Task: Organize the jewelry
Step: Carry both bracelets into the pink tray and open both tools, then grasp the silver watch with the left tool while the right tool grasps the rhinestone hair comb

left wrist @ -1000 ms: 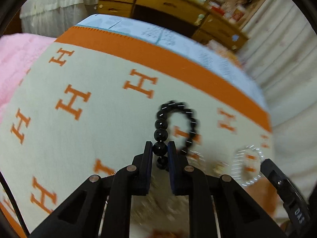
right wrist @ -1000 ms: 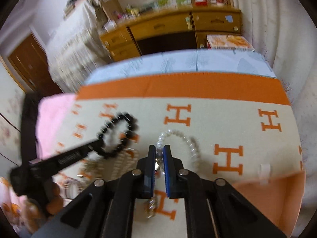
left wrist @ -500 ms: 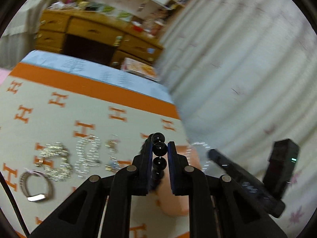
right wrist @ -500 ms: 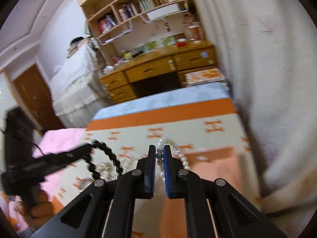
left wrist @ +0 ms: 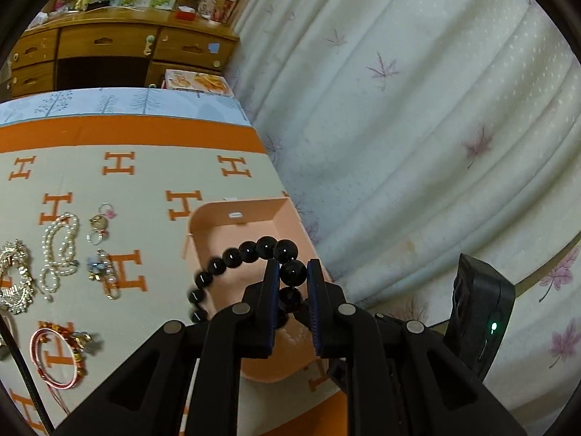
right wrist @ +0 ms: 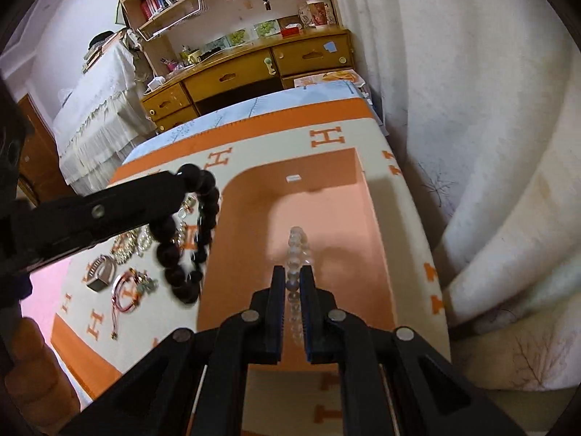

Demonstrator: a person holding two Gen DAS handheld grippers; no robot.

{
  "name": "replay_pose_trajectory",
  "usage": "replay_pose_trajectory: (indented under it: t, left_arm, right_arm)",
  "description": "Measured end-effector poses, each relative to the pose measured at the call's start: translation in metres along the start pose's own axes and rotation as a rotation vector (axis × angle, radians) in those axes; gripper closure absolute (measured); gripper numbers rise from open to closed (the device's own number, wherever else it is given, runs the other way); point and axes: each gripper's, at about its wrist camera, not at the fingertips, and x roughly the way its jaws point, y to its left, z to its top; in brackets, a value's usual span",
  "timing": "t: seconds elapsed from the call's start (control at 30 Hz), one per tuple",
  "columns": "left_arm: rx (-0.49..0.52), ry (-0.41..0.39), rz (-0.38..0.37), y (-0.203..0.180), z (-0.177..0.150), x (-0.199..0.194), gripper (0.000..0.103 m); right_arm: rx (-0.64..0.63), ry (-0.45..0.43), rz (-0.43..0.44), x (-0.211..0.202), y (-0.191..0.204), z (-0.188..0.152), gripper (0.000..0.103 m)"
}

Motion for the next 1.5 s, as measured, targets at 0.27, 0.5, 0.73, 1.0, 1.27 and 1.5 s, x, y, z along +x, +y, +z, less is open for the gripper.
replay_pose_trajectory:
  t: [0.27, 0.5, 0.73, 1.0, 1.27, 1.5]
  left_arm:
    - [0.051, 0.009, 0.036, -0.024, 0.005, 0.011, 0.090]
    - [0.002, 0.036, 0.183, -0.005, -0.008, 0.007, 0.059]
    - [-0.010, -0.042, 0.338, -0.003, -0.007, -0.060, 0.032]
    - [-0.045, -0.180, 0.375, -0.022, 0.034, -0.170, 0.032]
    - [-0.004, -0.262, 0.483, -0.026, 0.054, -0.238, 0.029]
    - [0.006, -0.200, 0.554, 0.021, 0.048, -0.246, 0.028]
  right_arm:
    - [0.017, -0.027, -0.002, -0.015, -0.011, -0.011, 0.089]
    - [-0.020, -0.098, 0.003, -0.040, -0.008, -0.016, 0.059]
    - [-0.117, -0.155, 0.032, -0.080, 0.011, -0.008, 0.059]
    - [-0.181, -0.295, 0.099, -0.166, 0.036, 0.032, 0.059]
    - [-0.204, -0.339, 0.169, -0.198, 0.062, 0.057, 0.059]
    - [-0.200, -0.253, 0.222, -0.161, 0.088, 0.071, 0.059]
